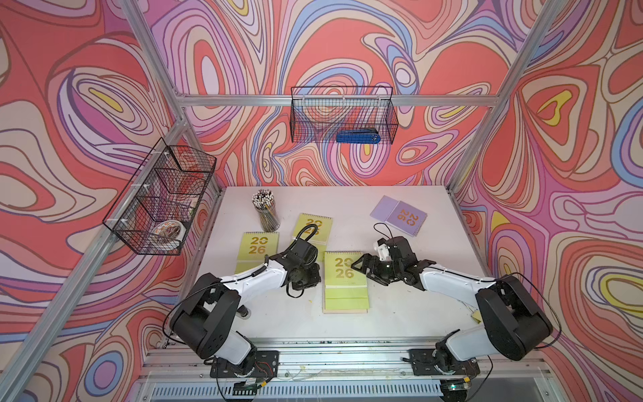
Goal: Stack the calendars
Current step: Place the calendar at the calendar, then adjust the calendars at the calendar.
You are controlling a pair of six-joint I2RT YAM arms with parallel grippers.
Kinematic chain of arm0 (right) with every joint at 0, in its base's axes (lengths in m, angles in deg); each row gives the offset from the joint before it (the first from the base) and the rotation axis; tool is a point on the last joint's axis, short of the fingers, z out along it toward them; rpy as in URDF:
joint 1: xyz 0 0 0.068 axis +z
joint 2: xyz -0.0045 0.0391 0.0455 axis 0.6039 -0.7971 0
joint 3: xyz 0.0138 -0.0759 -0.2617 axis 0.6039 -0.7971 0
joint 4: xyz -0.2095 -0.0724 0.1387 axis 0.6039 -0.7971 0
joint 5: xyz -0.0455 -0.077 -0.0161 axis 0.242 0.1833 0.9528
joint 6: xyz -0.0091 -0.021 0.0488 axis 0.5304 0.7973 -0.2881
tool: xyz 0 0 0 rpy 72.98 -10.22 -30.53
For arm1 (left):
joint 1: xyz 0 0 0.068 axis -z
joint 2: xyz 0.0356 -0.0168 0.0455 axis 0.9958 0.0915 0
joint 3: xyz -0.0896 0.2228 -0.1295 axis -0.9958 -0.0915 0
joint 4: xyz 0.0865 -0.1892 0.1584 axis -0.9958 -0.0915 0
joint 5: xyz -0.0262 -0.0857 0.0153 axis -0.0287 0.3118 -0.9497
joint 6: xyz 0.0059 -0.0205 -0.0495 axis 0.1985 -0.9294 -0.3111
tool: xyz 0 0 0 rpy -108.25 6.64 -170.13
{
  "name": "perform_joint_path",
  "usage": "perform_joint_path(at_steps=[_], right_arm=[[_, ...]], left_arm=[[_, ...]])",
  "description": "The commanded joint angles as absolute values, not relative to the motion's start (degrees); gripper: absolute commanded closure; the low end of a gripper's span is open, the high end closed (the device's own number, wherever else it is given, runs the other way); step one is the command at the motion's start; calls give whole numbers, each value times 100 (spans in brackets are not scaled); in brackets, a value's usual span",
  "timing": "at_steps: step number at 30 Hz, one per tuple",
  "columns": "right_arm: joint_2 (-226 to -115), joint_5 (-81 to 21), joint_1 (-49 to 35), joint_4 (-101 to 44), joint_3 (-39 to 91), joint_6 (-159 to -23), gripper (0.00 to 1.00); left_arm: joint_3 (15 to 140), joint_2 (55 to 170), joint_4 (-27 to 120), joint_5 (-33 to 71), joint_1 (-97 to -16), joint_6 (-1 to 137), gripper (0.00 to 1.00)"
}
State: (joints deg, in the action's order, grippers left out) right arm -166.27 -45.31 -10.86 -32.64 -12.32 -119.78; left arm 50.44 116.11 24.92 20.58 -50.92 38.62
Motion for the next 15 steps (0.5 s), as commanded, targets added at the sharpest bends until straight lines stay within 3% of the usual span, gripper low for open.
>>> perform_joint_path(at_steps=[1, 15], right_arm=[[-16516, -4193, -1086, -3774, -1057, -11819, 6], [-16540, -4931, -1085, -3450, -1055, -11799, 13]], left_arm=[[5153, 11550, 2251, 1961, -5056, 3908, 100], [5195, 11625, 2303, 2008, -5055, 3908, 100]])
